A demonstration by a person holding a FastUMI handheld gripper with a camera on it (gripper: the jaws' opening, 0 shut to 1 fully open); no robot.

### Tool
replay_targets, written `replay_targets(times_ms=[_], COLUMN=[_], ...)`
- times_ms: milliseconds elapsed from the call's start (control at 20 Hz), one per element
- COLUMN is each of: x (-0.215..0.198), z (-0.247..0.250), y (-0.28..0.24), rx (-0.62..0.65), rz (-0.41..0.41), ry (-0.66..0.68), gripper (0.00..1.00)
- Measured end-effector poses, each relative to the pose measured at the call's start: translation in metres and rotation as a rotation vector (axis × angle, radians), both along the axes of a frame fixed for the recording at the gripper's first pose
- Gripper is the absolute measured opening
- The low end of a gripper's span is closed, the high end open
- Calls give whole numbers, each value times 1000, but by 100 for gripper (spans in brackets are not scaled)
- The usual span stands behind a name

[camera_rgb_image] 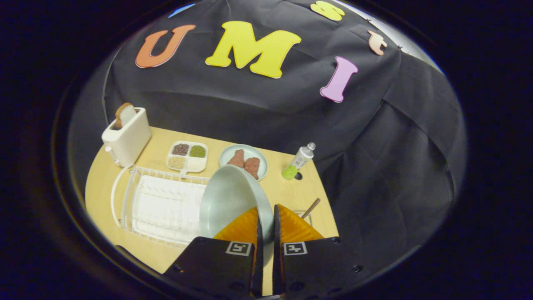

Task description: Take the plate from the dish rack, then take the spoon from the basket and place it into the plate.

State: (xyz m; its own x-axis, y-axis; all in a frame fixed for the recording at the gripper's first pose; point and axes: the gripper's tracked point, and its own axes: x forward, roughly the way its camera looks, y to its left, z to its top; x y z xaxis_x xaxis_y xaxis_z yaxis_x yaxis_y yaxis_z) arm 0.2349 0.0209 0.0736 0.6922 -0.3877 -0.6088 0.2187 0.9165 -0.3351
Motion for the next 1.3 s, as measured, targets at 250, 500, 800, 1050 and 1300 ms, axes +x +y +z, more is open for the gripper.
replay_targets(times_ms=[250,500,800,1050,1300], x=[-59,-109,-133,-131,-132], z=[-58,-123,-207,-243,-266], y=[38,41,17,-6,-30], rx=[155,277,442,562,512], rz=[127,200,168,129,101], ry=[-5,18,94,138,185], gripper=[14,14,14,14,16])
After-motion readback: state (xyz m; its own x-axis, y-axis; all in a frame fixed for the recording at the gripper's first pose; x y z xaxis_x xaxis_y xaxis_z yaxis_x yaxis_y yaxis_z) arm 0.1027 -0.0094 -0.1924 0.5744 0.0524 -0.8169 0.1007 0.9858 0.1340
